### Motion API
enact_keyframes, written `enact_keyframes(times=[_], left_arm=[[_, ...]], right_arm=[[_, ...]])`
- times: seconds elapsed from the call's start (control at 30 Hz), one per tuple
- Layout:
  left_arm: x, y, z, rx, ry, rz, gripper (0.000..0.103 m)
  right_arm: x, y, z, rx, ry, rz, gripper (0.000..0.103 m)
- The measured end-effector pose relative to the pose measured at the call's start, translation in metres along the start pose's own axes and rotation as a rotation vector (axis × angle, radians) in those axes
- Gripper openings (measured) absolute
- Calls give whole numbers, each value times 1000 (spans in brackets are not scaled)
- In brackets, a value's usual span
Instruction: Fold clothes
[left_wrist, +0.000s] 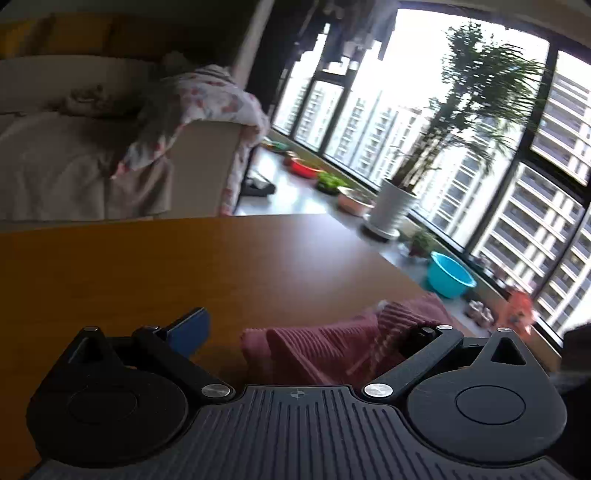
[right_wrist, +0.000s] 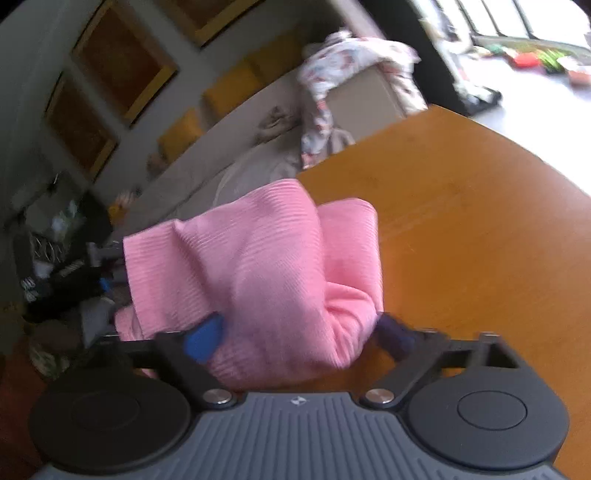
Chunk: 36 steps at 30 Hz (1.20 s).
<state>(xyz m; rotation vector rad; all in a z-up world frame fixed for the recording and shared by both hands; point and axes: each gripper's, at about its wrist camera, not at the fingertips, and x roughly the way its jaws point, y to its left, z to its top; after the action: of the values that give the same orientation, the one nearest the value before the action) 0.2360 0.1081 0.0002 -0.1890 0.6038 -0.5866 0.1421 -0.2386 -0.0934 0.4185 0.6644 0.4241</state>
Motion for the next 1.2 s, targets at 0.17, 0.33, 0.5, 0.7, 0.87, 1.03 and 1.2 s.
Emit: enact_keyframes(times=[0.17, 0.33, 0.5, 0.7, 0.87, 1.03, 1.2], left_arm=[[-30, 2, -1, 15, -13, -112, 103], [-20, -5, 3, -20, -29, -216, 103], [51, -8, -3, -109, 76, -233, 103], [92, -4, -27, -174, 148, -276, 83], [61, -17, -53, -180, 104, -254, 84], [15, -32, -85, -193, 33, -223, 93], [-27, -15, -98, -335, -158, -171, 98]], right_arm=[[16, -9, 49, -127, -147, -261, 77], [11, -29, 52, 113, -204, -113, 96], [14, -40, 29, 178, -150, -93, 96], [24, -56, 26, 166, -63, 52, 68], [71, -26, 51, 13, 23, 145, 69], [110, 25, 70, -198, 41, 148, 76], [73, 46, 64, -281, -197, 87, 83]])
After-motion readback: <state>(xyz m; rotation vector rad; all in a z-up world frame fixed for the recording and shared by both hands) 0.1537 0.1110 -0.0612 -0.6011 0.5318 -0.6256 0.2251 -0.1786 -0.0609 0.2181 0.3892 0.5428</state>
